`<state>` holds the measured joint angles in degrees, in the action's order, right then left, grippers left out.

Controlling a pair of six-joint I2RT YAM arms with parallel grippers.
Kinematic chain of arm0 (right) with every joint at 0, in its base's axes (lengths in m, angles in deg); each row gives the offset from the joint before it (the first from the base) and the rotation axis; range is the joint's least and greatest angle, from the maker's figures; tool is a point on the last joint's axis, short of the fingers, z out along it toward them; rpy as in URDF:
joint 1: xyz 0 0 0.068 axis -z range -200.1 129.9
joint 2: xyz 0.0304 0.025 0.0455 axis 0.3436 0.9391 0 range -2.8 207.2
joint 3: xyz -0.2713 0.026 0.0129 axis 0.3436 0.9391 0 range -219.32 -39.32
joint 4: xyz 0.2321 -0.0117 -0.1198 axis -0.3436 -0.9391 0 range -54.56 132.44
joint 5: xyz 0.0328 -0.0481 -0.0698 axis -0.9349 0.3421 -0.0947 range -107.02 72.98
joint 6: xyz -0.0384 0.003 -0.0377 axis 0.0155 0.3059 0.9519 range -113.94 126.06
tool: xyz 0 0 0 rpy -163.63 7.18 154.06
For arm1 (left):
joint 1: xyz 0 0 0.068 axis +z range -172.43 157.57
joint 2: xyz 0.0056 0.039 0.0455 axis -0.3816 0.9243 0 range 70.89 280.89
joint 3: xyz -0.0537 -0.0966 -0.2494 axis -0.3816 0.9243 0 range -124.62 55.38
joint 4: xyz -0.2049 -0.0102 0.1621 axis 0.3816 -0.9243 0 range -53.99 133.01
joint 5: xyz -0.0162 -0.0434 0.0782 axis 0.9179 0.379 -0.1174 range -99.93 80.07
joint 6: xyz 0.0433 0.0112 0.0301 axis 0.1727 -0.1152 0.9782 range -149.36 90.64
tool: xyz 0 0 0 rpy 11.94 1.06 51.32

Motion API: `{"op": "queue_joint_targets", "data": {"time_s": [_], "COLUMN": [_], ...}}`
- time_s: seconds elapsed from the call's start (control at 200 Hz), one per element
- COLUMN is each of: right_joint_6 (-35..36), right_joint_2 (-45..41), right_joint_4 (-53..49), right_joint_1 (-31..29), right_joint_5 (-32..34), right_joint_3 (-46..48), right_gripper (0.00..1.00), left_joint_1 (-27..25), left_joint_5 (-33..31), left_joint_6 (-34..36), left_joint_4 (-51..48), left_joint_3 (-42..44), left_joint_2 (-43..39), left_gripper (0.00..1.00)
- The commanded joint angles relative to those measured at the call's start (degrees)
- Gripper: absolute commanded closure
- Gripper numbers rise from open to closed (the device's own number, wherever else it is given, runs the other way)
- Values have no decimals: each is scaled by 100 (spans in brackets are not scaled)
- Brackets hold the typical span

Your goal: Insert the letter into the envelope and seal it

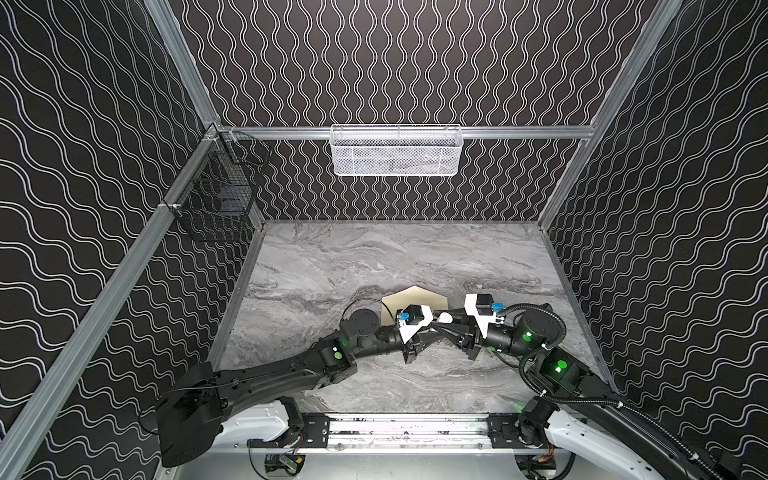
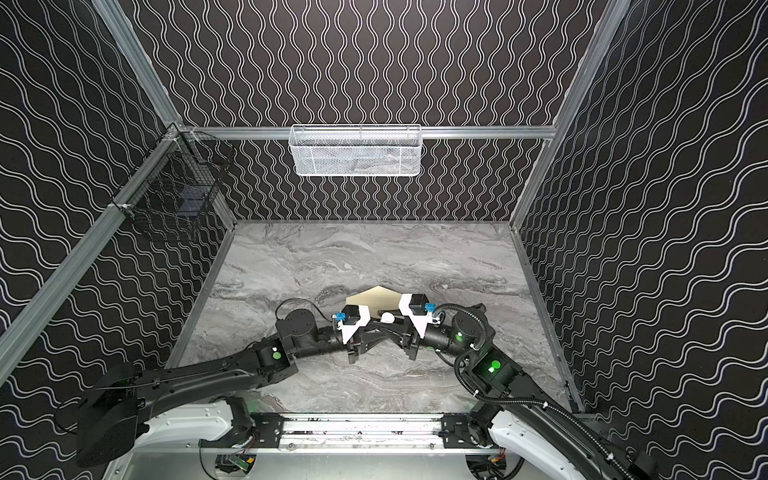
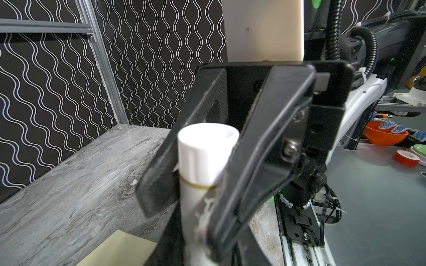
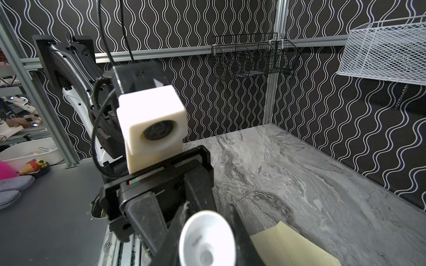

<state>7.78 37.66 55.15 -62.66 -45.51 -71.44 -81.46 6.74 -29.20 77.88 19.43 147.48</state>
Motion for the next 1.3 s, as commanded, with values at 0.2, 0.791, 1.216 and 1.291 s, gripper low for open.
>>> {"op": "queue_joint_targets", "data": {"time_s": [0.2, 0.791, 1.216, 1.291], "right_joint_6": [-92, -500, -756, -786], "right_joint_2": [694, 4036, 4515, 4513], "right_joint_4": [1450, 5748, 6445, 6455], "right_joint_1": [127, 592, 566, 557], "right_joint_5": [1622, 2058, 1822, 1801], "right_joint_3": [867, 1296, 1439, 1480], "right_gripper": [100, 100, 100, 100], "left_joint_1": [552, 1613, 1535, 1480], "left_joint_5": [-1613, -962, -883, -865], "left_joint_6": [-1046, -2162, -2060, -2069], "left_joint_4": [-1111, -3638, -4022, -4114], "left_joint_3": [123, -1396, -1410, -1408], "left_joint_2": [-133, 2383, 2771, 2831], "left_gripper": [20, 50, 50, 50]}}
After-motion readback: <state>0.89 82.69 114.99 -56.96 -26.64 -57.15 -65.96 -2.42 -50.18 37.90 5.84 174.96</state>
